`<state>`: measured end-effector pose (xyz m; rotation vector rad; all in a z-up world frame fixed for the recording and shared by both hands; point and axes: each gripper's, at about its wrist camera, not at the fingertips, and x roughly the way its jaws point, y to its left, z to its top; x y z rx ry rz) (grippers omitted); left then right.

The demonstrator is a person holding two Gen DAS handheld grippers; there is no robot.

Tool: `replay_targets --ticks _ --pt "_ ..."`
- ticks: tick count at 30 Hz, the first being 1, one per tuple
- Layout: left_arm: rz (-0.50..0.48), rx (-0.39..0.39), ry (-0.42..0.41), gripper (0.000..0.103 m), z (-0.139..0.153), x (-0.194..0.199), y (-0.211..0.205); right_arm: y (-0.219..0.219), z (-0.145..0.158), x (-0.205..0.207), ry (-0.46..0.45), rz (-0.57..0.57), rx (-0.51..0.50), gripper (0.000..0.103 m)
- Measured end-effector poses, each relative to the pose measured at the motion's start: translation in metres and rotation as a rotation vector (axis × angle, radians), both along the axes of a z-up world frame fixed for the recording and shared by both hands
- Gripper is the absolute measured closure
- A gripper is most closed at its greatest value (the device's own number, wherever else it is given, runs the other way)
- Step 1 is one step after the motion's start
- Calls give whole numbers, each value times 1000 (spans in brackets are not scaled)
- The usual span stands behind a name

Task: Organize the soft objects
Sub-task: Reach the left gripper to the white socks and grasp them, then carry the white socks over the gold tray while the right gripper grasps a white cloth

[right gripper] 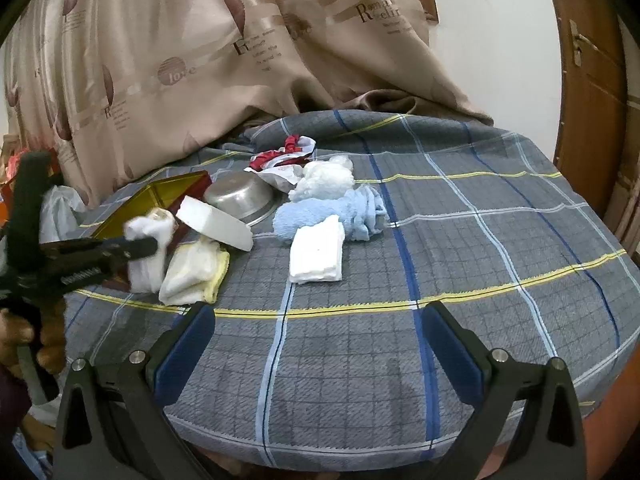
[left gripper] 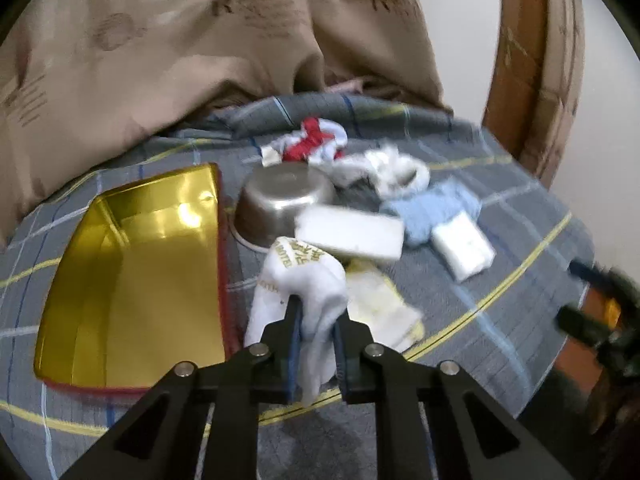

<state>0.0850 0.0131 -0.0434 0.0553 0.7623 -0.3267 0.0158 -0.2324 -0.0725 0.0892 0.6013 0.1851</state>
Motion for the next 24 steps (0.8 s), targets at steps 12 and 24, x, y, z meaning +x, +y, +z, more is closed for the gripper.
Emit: replay_targets --ticks 12,24 --pt "157 -65 -87 88 50 -55 5 -3 2 22 50 3 -19 0" --pt "215 -131 -108 88 68 -60 35 20 -11 87 233 -27 -58 23"
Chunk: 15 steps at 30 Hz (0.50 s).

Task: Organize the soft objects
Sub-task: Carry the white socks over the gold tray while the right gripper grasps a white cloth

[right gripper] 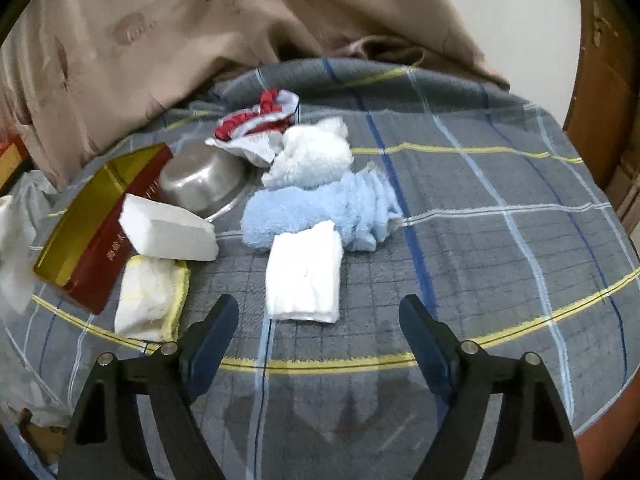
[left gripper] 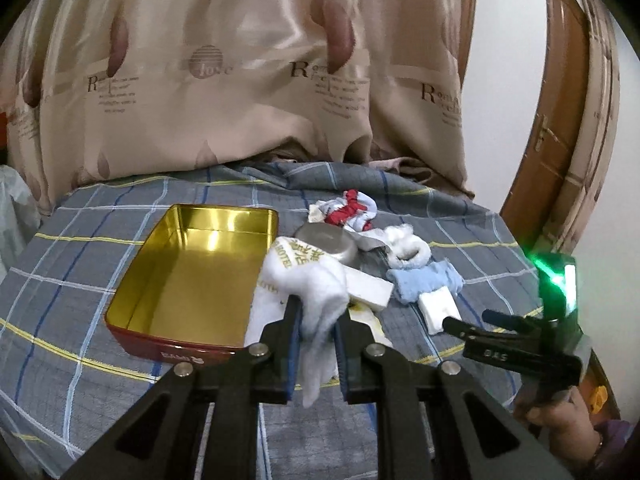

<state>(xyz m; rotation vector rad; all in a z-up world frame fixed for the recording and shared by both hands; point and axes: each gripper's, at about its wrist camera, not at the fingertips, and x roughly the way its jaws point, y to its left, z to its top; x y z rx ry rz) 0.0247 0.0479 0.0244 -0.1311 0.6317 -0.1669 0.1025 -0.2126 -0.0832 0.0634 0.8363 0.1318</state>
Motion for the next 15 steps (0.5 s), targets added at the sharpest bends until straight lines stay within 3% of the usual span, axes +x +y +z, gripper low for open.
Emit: replay_targets --ticks 4,7,8,9,15 --pt "15 -5 -8 88 3 0 7 11 -11 13 38 2 -43 27" --pt "26 -15 -4 88 3 0 12 13 -17 22 79 10 -31 54" --pt "27 -17 -2 88 3 0 14 13 -18 23 82 6 -34 74" --pt "28 -18 -1 88 2 0 15 12 -19 25 83 6 -34 84" --pt "44 -20 18 87 -3 3 20 9 -9 12 44 41 0 91"
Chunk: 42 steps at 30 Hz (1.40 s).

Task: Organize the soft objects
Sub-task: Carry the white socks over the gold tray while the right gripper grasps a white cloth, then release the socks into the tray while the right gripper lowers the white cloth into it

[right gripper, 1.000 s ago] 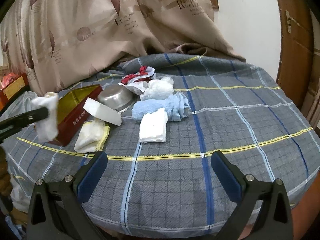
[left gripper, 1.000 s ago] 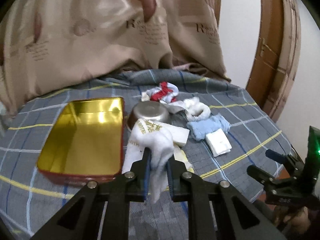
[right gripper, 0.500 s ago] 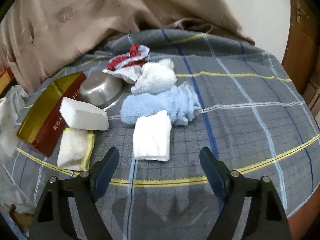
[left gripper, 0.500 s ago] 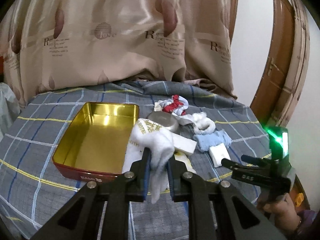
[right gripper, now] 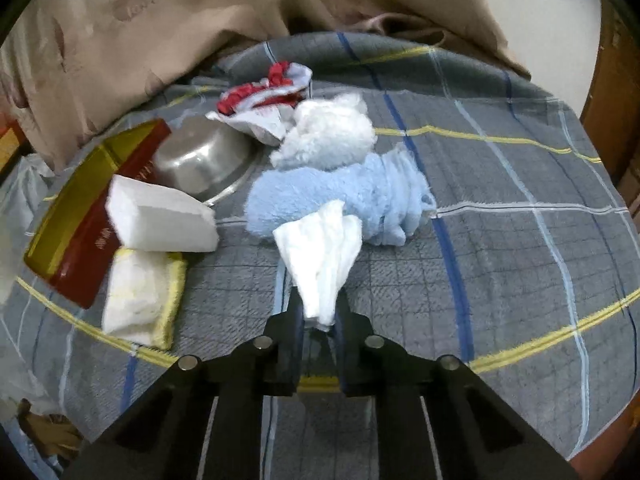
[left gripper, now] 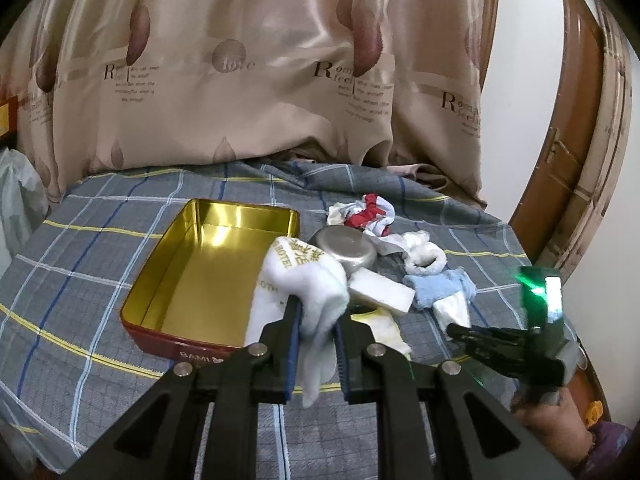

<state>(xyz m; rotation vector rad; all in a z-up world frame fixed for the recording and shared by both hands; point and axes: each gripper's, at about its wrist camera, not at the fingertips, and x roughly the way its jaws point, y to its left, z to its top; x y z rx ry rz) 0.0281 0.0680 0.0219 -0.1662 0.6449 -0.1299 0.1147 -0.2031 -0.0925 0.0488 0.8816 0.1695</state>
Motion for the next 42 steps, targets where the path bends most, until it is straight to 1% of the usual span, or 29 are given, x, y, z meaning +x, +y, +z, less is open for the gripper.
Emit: replay_targets --ticks 3,10,15,18,21,27,29,30,33,35,37,42 --pt "7 -4 5 87 -1 2 3 0 10 -14 -17 31 46 91" --pt "42 -7 8 87 3 7 13 5 35 -47 -71 94 87 91" --pt "57 31 16 87 3 18 19 4 50 -59 -105 116 114 91" --pt "66 66 22 87 2 36 25 6 58 -62 -123 129 120 91" --pt "63 78 38 87 -2 55 33 8 63 -62 -134 140 122 91" --pt "52 107 130 87 -19 112 50 11 63 -55 -123 159 127 91" --pt "43 108 151 87 -25 126 52 12 60 -52 -117 161 128 91" --pt "50 121 161 87 -28 134 53 13 58 -51 -114 163 129 91" --pt "40 165 182 87 -37 151 55 11 56 -47 -110 167 132 91" --pt "38 185 190 84 -40 161 56 10 55 -45 -108 167 135 91" --pt "33 186 199 84 -45 172 60 9 53 -42 -105 168 138 91" --pt "29 216 239 83 -59 193 63 10 48 -37 -93 167 141 91"
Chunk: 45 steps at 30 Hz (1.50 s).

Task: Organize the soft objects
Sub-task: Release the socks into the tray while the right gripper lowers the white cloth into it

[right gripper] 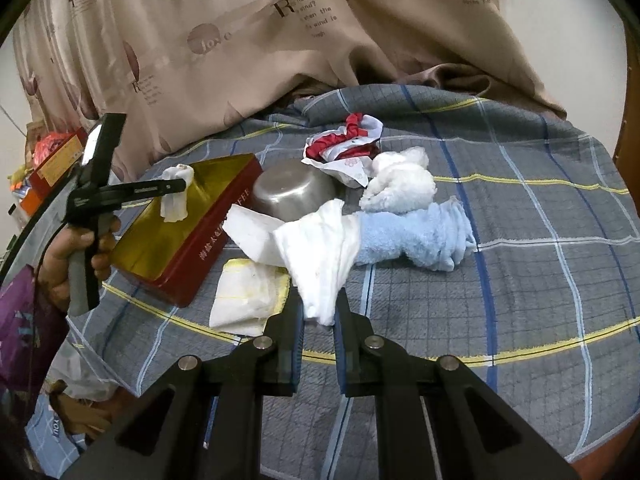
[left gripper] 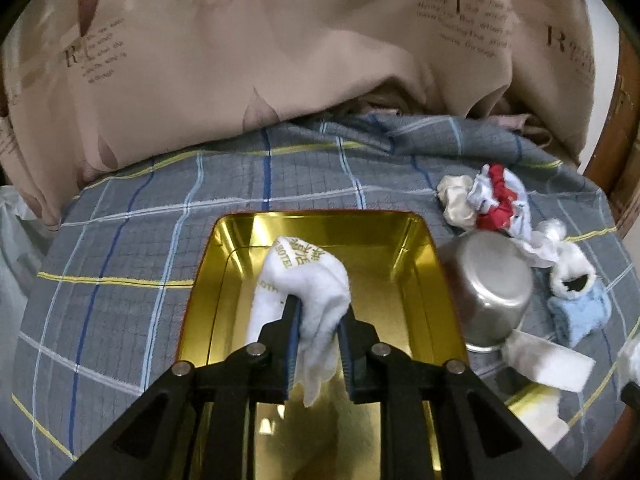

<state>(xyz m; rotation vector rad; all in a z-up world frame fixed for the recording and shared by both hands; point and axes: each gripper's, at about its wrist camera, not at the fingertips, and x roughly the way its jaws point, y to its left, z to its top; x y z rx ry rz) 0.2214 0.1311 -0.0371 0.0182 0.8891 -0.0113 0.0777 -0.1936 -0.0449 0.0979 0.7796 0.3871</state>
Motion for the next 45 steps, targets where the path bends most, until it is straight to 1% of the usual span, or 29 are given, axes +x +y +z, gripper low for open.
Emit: replay_targets --ticks 1,4,6,7,8,10,12,15,17,21,22,24,26,28,30,32,35,37,40,43,45 --pt "3 10 11 83 -4 5 1 0 -1 1 2 -1 -2 91" --pt "5 13 20 76 -9 13 3 0 -3 4 7 -2 -1 91" --pt "16 18 18 75 -11 17 5 0 -3 5 8 -1 -2 91" --pt "22 21 19 73 -12 19 7 0 -3 5 8 0 -2 91" --pt "27 25 20 67 -13 20 7 0 -3 5 8 1 -2 91" --pt "41 46 22 63 -13 23 8 1 -2 4 4 3 -4 91" --pt "47 79 8 63 -11 22 7 3 0 3 0 5 -1 91" --pt "36 77 -22 62 -4 14 6 6 4 1 -7 13 -3 91" --pt "45 58 -53 62 7 4 8 8 8 0 -15 21 1 91" --pt "119 -32 -108 62 29 -31 21 20 22 -2 -45 51 -1 91" --pt "135 -41 -109 62 32 -38 23 24 25 -1 -54 62 -2 91" --pt "195 -52 -112 62 37 -67 27 36 34 1 -70 95 1 91" --pt "248 -27 -101 62 38 -91 26 52 44 6 -88 131 10 90" --pt "295 -8 -81 62 37 -116 24 70 51 14 -93 170 19 90" --pt "326 -27 -69 62 36 -147 21 94 58 29 -94 217 26 90" --pt "355 -28 -62 62 33 -168 18 120 59 46 -95 256 6 90" --pt "389 -37 -80 62 33 -191 20 153 55 76 -55 285 0 90" --pt "371 -31 -80 62 33 -192 19 175 48 95 -37 295 -39 90" --pt "375 12 -89 62 33 -192 22 198 34 119 -8 295 -79 90" --pt "364 29 -70 62 29 -187 24 207 19 142 38 285 -77 90" --pt "362 26 -61 62 26 -186 27 211 13 152 54 278 -82 89"
